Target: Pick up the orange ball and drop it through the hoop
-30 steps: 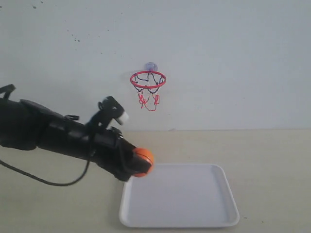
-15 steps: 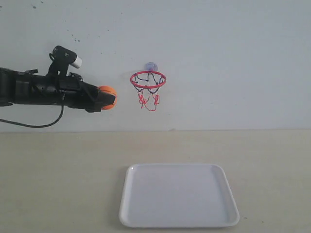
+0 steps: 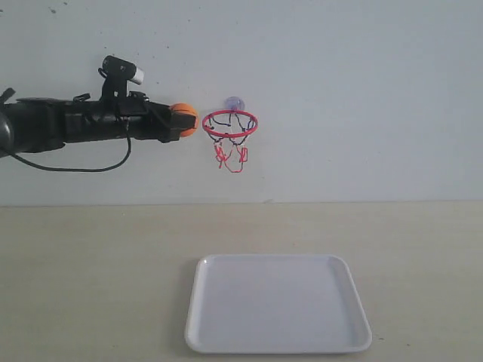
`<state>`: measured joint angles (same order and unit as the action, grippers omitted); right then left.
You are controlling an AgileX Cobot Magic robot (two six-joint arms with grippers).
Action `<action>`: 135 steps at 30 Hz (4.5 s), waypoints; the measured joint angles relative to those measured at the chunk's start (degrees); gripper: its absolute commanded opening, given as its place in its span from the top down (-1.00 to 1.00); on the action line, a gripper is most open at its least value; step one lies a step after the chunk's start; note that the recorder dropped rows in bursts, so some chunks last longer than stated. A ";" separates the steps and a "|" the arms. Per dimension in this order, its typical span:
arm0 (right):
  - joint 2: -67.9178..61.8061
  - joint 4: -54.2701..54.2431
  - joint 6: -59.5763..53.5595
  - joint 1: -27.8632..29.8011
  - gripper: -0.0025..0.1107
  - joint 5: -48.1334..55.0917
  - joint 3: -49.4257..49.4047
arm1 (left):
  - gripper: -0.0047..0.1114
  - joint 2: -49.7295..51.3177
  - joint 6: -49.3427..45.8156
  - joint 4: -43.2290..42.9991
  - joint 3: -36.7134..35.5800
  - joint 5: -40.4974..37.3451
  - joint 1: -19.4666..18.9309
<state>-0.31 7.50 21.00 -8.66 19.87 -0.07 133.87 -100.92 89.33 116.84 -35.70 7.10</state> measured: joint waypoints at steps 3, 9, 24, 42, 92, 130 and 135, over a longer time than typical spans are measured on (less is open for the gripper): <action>0.00 0.00 0.00 0.00 0.96 0.00 0.00 | 0.85 2.36 1.29 0.21 4.96 0.00 0.24; 0.00 0.00 0.00 0.00 0.96 0.00 0.00 | 0.85 5.74 3.21 0.43 16.55 0.65 2.58; 0.00 0.00 0.00 0.00 0.96 0.00 0.00 | 0.85 10.15 4.32 -0.23 22.97 3.25 4.81; 0.00 0.00 0.00 0.00 0.96 0.00 0.00 | 0.85 11.63 6.16 5.54 22.97 1.60 4.81; 0.00 0.00 0.00 0.00 0.96 0.00 0.00 | 0.32 13.31 21.19 0.69 23.07 -9.26 0.58; 0.00 0.00 0.00 0.00 0.96 -0.12 0.00 | 0.85 -21.98 35.37 -13.46 -33.10 -33.86 -6.02; 0.00 0.00 0.00 0.00 0.96 -0.12 0.00 | 0.85 -30.12 24.87 -2.31 -50.95 -33.87 -6.02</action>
<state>-0.31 7.50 21.00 -8.66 19.75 -0.07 103.74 -76.05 87.02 65.89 -69.56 1.08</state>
